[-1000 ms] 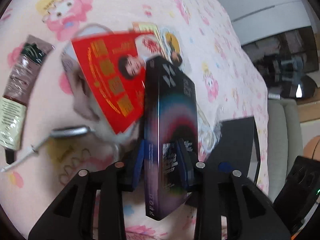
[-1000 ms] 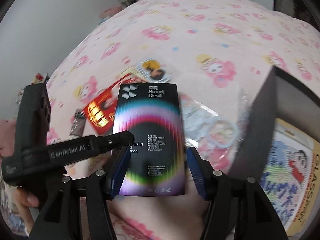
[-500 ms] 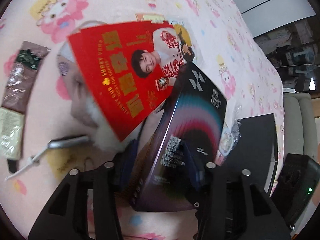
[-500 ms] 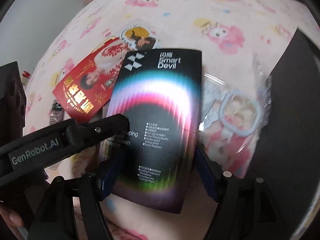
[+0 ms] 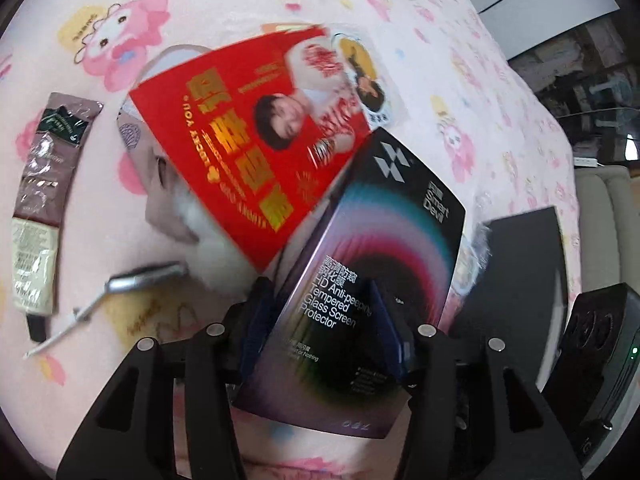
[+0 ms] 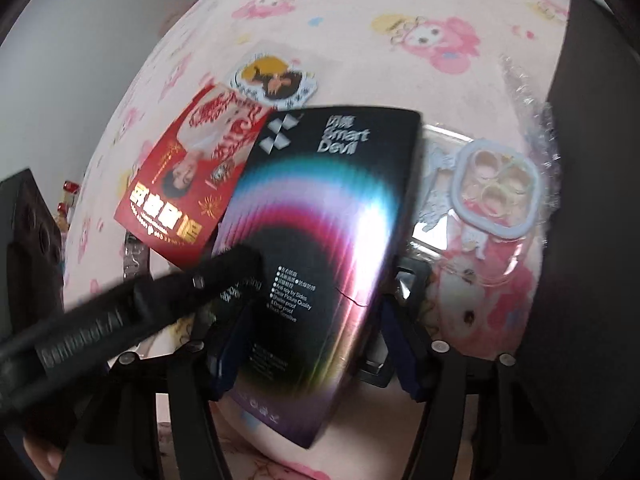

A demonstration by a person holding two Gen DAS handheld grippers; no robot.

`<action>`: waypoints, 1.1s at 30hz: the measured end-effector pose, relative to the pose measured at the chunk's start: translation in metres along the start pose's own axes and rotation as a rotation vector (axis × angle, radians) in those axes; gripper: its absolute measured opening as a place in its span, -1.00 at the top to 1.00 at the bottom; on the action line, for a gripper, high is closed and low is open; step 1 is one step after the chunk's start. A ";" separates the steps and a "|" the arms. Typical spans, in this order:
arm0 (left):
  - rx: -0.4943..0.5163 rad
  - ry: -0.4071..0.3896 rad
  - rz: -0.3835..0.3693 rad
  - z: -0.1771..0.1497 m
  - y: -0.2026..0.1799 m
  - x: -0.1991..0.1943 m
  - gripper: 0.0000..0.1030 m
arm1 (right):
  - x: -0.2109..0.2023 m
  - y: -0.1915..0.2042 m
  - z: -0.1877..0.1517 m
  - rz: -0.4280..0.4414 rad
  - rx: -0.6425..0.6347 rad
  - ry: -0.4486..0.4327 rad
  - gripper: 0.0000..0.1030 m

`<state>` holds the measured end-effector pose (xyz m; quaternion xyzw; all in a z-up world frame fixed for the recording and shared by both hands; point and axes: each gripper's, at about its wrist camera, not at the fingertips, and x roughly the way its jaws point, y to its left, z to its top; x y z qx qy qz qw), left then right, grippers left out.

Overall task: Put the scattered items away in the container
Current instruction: 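Lift the Smart Devil box and carry it toward the black box with the left gripper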

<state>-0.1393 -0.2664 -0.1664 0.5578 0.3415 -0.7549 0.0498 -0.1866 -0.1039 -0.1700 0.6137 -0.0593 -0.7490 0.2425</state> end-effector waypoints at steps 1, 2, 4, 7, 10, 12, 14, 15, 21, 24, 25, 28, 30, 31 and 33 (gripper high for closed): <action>0.009 -0.001 -0.021 -0.004 0.001 -0.008 0.02 | -0.006 0.004 -0.003 -0.008 -0.016 -0.012 -0.12; 0.012 0.004 -0.042 -0.007 0.002 -0.013 0.05 | -0.017 0.009 -0.007 -0.014 -0.040 -0.028 -0.11; 0.020 0.016 -0.095 -0.016 0.005 -0.026 0.07 | -0.033 0.013 -0.011 -0.007 -0.074 -0.046 -0.09; 0.039 0.018 -0.149 -0.034 0.006 -0.051 0.09 | -0.059 0.009 -0.025 0.056 -0.094 -0.069 -0.06; 0.087 -0.004 -0.164 -0.050 -0.014 -0.072 0.09 | -0.081 0.006 -0.035 0.103 -0.086 -0.100 -0.02; 0.122 -0.026 -0.167 -0.062 -0.029 -0.085 0.08 | -0.097 0.002 -0.040 0.128 -0.074 -0.119 0.03; 0.152 -0.034 -0.175 -0.071 -0.043 -0.093 0.08 | -0.112 -0.003 -0.043 0.134 -0.077 -0.145 0.05; 0.167 -0.037 -0.181 -0.074 -0.051 -0.095 0.08 | -0.122 -0.007 -0.047 0.131 -0.079 -0.163 0.06; 0.257 -0.012 -0.242 -0.093 -0.124 -0.080 0.07 | -0.176 -0.054 -0.063 0.090 -0.044 -0.252 0.06; 0.299 0.030 -0.296 -0.100 -0.164 -0.057 0.07 | -0.198 -0.089 -0.068 0.061 -0.015 -0.287 0.06; 0.305 0.044 -0.308 -0.102 -0.174 -0.050 0.07 | -0.205 -0.101 -0.069 0.053 -0.008 -0.293 0.06; 0.351 0.084 -0.321 -0.108 -0.211 -0.022 0.07 | -0.218 -0.143 -0.068 0.050 0.028 -0.296 0.06; 0.376 0.107 -0.310 -0.112 -0.230 -0.005 0.07 | -0.219 -0.168 -0.066 0.044 0.050 -0.290 0.06; 0.384 0.128 -0.302 -0.114 -0.241 0.008 0.07 | -0.218 -0.181 -0.064 0.039 0.067 -0.284 0.06; 0.388 0.154 -0.287 -0.118 -0.253 0.025 0.06 | -0.212 -0.203 -0.062 0.030 0.109 -0.277 0.06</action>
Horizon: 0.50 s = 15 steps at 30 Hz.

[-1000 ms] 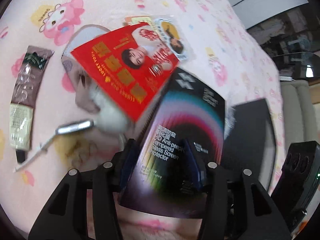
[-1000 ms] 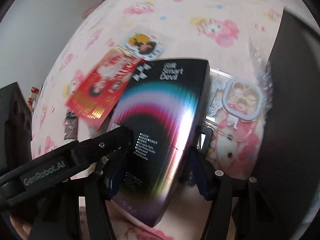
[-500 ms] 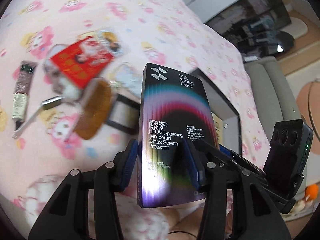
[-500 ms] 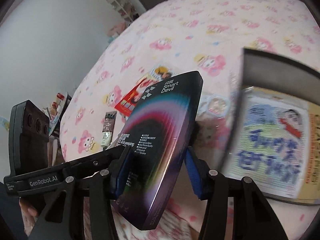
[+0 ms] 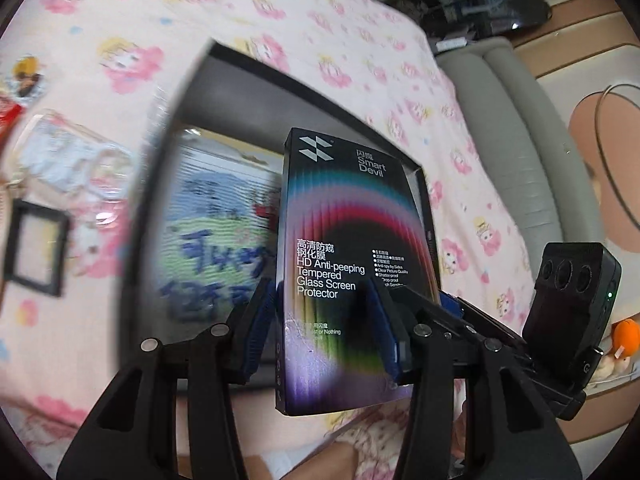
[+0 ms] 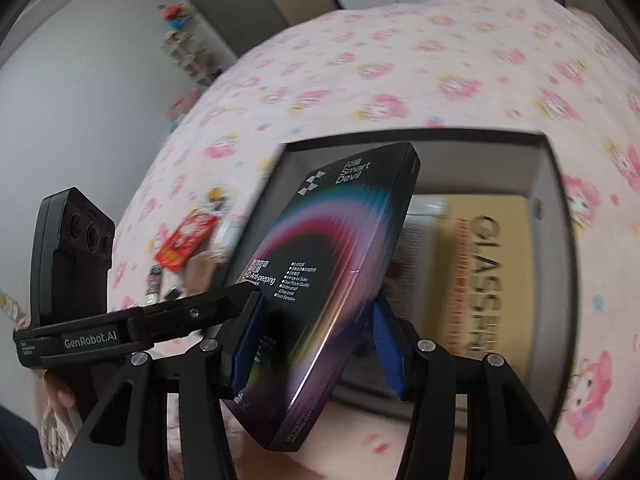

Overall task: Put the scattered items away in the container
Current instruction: 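Lift the Smart Devil box and carry it toward the black box with the left gripper, then lower the Smart Devil box into the black box beside the bead-art kit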

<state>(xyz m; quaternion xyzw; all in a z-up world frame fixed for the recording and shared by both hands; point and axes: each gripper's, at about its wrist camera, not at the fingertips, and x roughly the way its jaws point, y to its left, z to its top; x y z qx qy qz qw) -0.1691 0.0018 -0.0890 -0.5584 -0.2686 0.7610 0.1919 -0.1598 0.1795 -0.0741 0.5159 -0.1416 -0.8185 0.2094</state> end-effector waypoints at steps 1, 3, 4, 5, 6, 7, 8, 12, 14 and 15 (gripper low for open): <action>0.004 0.015 0.013 0.003 -0.004 0.011 0.06 | 0.003 -0.009 0.001 0.000 0.017 0.003 0.06; 0.009 0.033 0.028 0.006 -0.007 0.024 0.06 | 0.009 -0.029 0.002 0.007 0.066 0.019 0.06; 0.010 0.044 0.033 0.007 -0.008 0.031 0.06 | 0.012 -0.035 0.003 0.004 0.082 0.027 0.06; 0.009 0.052 0.036 0.007 -0.007 0.037 0.06 | 0.014 -0.039 0.004 -0.003 0.090 0.030 0.06; 0.004 0.061 0.044 0.008 -0.007 0.042 0.06 | 0.018 -0.043 0.004 -0.013 0.099 0.038 0.06; 0.007 0.064 0.054 0.008 -0.006 0.047 0.06 | 0.020 -0.045 0.005 -0.021 0.103 0.045 0.06; 0.010 0.064 0.066 0.008 -0.007 0.050 0.07 | 0.023 -0.045 0.005 -0.032 0.102 0.050 0.06; -0.014 0.079 0.083 0.010 0.000 0.060 0.10 | 0.033 -0.050 0.005 -0.048 0.113 0.075 0.06; -0.018 0.089 0.089 0.010 0.001 0.065 0.11 | 0.037 -0.053 0.005 -0.055 0.126 0.085 0.07; -0.021 0.096 0.089 0.010 0.002 0.068 0.11 | 0.038 -0.054 0.004 -0.060 0.135 0.092 0.07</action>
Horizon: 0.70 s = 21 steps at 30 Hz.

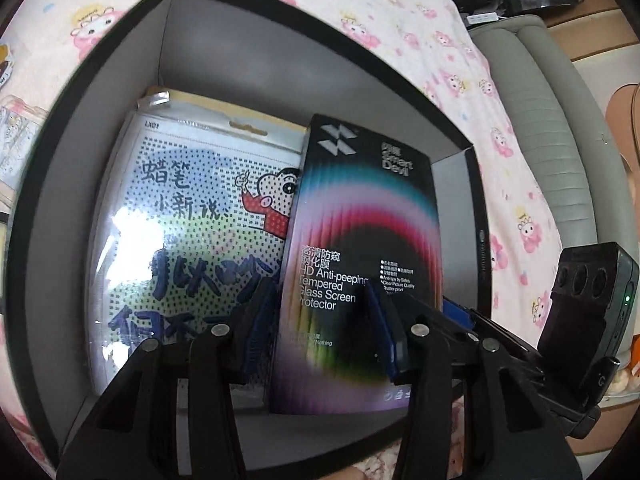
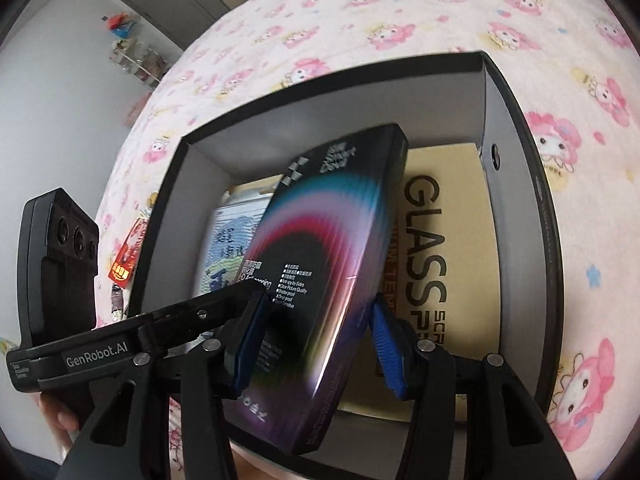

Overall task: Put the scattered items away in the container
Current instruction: 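Lower the Smart Devil box into the black box beside the bead-art kit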

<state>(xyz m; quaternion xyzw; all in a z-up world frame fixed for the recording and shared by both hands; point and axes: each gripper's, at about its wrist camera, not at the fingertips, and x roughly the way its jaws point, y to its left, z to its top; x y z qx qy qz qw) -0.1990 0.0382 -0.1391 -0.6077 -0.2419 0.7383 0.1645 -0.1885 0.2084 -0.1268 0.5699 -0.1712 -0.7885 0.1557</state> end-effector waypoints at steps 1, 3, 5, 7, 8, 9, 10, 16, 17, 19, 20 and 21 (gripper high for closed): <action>0.000 0.007 -0.001 0.000 0.000 0.003 0.11 | 0.003 -0.002 0.000 -0.004 0.010 0.009 0.07; -0.009 0.023 0.000 0.000 0.003 0.009 0.11 | 0.009 -0.006 0.000 -0.008 0.028 0.033 0.07; -0.008 0.028 0.003 0.000 0.004 0.011 0.15 | 0.014 -0.010 -0.001 -0.012 0.049 0.052 0.07; -0.002 0.029 0.018 0.000 0.002 0.013 0.18 | 0.019 -0.012 -0.002 -0.021 0.060 0.073 0.07; -0.002 0.030 0.022 0.000 0.002 0.013 0.18 | 0.020 -0.012 -0.002 -0.020 0.066 0.080 0.07; -0.001 0.030 0.023 0.000 0.002 0.013 0.18 | 0.021 -0.012 -0.002 -0.019 0.069 0.082 0.07; -0.001 0.032 0.024 0.000 0.001 0.013 0.18 | 0.021 -0.012 -0.002 -0.019 0.069 0.083 0.07; 0.027 0.018 0.020 0.003 -0.006 0.006 0.18 | 0.017 -0.012 -0.003 -0.024 0.069 0.069 0.07; 0.014 -0.006 -0.003 0.005 -0.004 0.000 0.18 | 0.014 -0.012 -0.003 -0.023 0.067 0.052 0.07; -0.003 -0.037 -0.022 0.009 -0.001 -0.009 0.18 | 0.005 -0.011 -0.003 -0.020 0.062 0.006 0.07; -0.008 -0.054 0.001 0.010 0.000 -0.012 0.18 | -0.001 -0.011 -0.003 -0.029 0.059 -0.021 0.07; -0.001 -0.057 0.030 0.011 -0.001 -0.013 0.18 | -0.003 -0.010 -0.002 -0.038 0.055 -0.038 0.07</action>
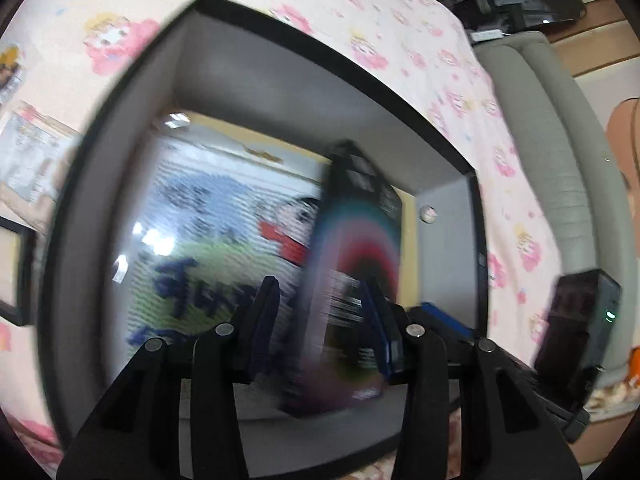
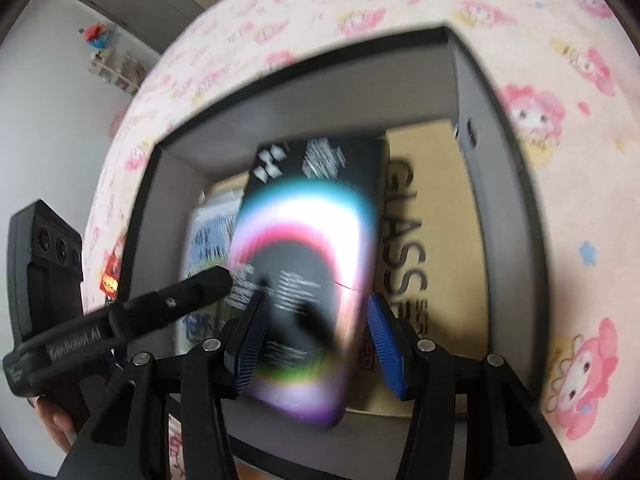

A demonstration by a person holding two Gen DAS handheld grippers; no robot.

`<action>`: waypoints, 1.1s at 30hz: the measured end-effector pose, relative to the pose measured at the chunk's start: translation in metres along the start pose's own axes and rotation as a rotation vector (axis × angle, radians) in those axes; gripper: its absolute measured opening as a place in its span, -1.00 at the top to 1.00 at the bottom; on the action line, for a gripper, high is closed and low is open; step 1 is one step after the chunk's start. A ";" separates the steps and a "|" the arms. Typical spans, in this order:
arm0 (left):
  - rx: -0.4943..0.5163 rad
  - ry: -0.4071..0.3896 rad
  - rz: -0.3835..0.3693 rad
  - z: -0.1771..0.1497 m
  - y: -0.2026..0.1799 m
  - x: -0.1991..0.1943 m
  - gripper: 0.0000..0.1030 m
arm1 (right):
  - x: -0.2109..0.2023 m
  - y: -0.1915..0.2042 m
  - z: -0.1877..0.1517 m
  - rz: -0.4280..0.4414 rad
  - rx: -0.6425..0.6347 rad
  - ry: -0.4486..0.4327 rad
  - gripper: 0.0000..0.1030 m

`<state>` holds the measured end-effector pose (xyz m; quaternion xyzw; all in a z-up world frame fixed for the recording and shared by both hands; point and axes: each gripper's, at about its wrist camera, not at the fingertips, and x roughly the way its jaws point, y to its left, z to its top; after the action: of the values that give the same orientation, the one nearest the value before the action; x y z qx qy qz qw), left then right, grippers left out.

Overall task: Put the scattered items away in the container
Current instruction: 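Lower the Smart Devil box into the black box beside the bead-art kit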

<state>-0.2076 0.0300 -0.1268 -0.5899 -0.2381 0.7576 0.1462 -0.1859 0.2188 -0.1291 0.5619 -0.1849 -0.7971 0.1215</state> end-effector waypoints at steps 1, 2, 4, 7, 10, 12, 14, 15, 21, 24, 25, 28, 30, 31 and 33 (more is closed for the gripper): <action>0.014 0.005 0.045 0.001 -0.002 0.002 0.18 | -0.001 0.002 0.000 -0.010 -0.006 -0.010 0.07; 0.023 0.014 0.067 0.002 -0.003 0.004 0.18 | 0.000 0.005 0.001 -0.025 -0.015 -0.013 0.07; 0.041 0.045 0.074 0.000 -0.009 0.012 0.18 | 0.004 0.010 0.001 -0.067 -0.042 -0.012 0.07; 0.062 0.072 0.074 -0.004 -0.017 0.021 0.18 | 0.007 0.013 0.000 -0.124 -0.077 -0.016 0.07; 0.089 0.104 0.043 -0.002 -0.024 0.031 0.27 | 0.003 0.008 -0.001 -0.135 -0.083 -0.023 0.07; 0.093 0.124 0.018 -0.001 -0.026 0.033 0.31 | 0.003 0.007 0.000 -0.136 -0.078 -0.024 0.12; 0.086 0.129 -0.023 0.006 -0.025 0.029 0.31 | 0.005 0.007 0.001 -0.124 -0.071 -0.019 0.12; 0.071 0.114 -0.037 0.007 -0.023 0.025 0.31 | 0.006 0.007 0.002 -0.125 -0.071 -0.012 0.12; 0.088 -0.007 0.179 0.016 -0.022 0.007 0.31 | 0.008 0.021 0.005 -0.174 -0.124 -0.054 0.12; 0.138 0.027 0.246 0.014 -0.031 0.018 0.33 | 0.008 0.022 0.004 -0.213 -0.135 -0.059 0.12; 0.151 0.047 0.235 0.015 -0.035 0.022 0.33 | 0.008 0.020 0.003 -0.228 -0.136 -0.056 0.12; 0.188 0.067 0.206 0.014 -0.045 0.026 0.33 | 0.010 0.016 0.004 -0.226 -0.124 -0.045 0.12; 0.208 0.096 0.185 0.013 -0.051 0.029 0.42 | 0.009 0.016 0.004 -0.220 -0.115 -0.043 0.12; 0.218 0.107 0.176 0.013 -0.054 0.030 0.47 | 0.009 0.016 0.004 -0.226 -0.116 -0.044 0.13; 0.216 0.130 0.135 0.015 -0.053 0.031 0.48 | 0.008 0.015 0.004 -0.226 -0.115 -0.046 0.17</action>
<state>-0.2336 0.0869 -0.1210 -0.6334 -0.1051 0.7470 0.1726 -0.1923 0.2027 -0.1287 0.5527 -0.0769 -0.8277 0.0585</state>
